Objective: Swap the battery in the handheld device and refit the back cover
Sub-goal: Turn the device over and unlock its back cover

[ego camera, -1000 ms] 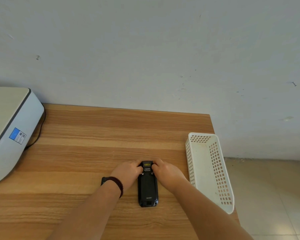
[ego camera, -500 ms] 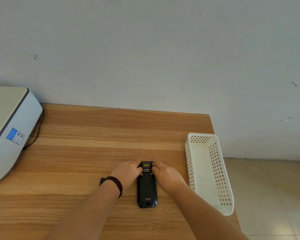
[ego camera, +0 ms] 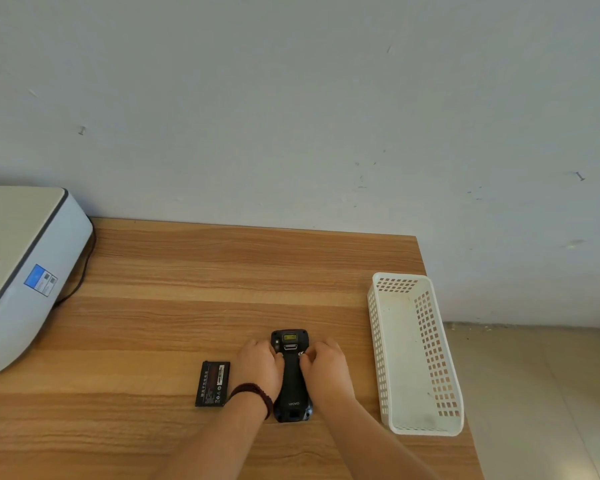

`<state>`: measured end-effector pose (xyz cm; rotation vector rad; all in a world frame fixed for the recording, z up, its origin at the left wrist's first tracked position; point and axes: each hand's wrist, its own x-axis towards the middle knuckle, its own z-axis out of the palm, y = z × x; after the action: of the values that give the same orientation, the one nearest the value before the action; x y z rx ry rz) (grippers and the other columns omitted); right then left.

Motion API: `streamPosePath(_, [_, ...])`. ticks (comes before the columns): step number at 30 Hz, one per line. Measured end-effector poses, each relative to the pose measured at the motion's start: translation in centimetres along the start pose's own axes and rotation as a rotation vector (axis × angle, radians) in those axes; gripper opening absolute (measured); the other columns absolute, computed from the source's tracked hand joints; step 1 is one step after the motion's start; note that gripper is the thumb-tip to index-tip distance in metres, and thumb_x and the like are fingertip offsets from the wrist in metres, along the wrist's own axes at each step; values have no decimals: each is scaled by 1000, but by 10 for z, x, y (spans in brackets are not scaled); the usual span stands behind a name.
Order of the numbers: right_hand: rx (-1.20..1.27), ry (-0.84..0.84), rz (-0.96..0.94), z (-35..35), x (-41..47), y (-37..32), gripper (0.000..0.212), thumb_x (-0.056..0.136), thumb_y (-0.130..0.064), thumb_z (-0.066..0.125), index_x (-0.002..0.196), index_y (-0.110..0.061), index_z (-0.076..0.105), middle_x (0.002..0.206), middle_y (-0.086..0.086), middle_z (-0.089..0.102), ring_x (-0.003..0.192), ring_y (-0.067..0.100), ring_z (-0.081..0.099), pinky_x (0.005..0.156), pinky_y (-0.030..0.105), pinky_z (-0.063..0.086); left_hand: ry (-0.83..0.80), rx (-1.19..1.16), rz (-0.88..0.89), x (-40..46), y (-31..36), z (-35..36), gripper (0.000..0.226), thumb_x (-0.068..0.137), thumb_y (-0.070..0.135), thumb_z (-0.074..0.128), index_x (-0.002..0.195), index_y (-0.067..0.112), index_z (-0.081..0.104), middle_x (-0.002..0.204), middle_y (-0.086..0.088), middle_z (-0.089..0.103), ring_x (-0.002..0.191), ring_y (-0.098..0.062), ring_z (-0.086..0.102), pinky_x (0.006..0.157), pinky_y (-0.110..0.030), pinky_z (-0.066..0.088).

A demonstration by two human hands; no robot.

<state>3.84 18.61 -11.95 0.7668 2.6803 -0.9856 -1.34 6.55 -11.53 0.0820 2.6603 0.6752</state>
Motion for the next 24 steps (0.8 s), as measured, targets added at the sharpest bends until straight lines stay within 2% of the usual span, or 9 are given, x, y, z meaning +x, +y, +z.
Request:
streamPosePath(2, [-1,6,36,1,2,-4,15,98,-21,52,102,-13,65,113,-2,52,75,3,49,72,16,45,-18,21,-71,2,6,-1,16,87,30,57,73,23,57,78,3,58,71,-15,57,70,-37,54])
streamPosePath(5, [5,9,73,2,5,-6,17,98,-19,50,103,-11,65,117,2,55,81,5,50,77,18,46,-92,77,-171,8,19,-6,15,87,28,56,78,18,63,76,0,64,69,-17,62,62,-31,54])
streamPosePath(10, [32,13,100,3,6,-6,18,98,-18,51,100,-11,67,113,2,56,87,8,52,77,19,47,-199,143,-265,19,35,-6,14,87,20,59,98,12,64,99,-7,67,91,-23,63,69,-31,51])
streamPosePath(14, [50,35,131,4,4,-6,17,97,-18,53,97,-13,69,107,0,58,82,5,50,66,14,40,-213,83,-345,24,38,-5,15,88,15,58,100,7,64,101,-9,67,93,-24,64,73,-30,51])
streamPosePath(24, [42,70,137,7,0,-6,16,97,-21,54,96,-16,70,96,-5,56,84,6,51,72,16,41,-165,64,-375,16,39,-3,15,90,11,56,102,8,64,107,-9,66,97,-22,63,79,-28,53])
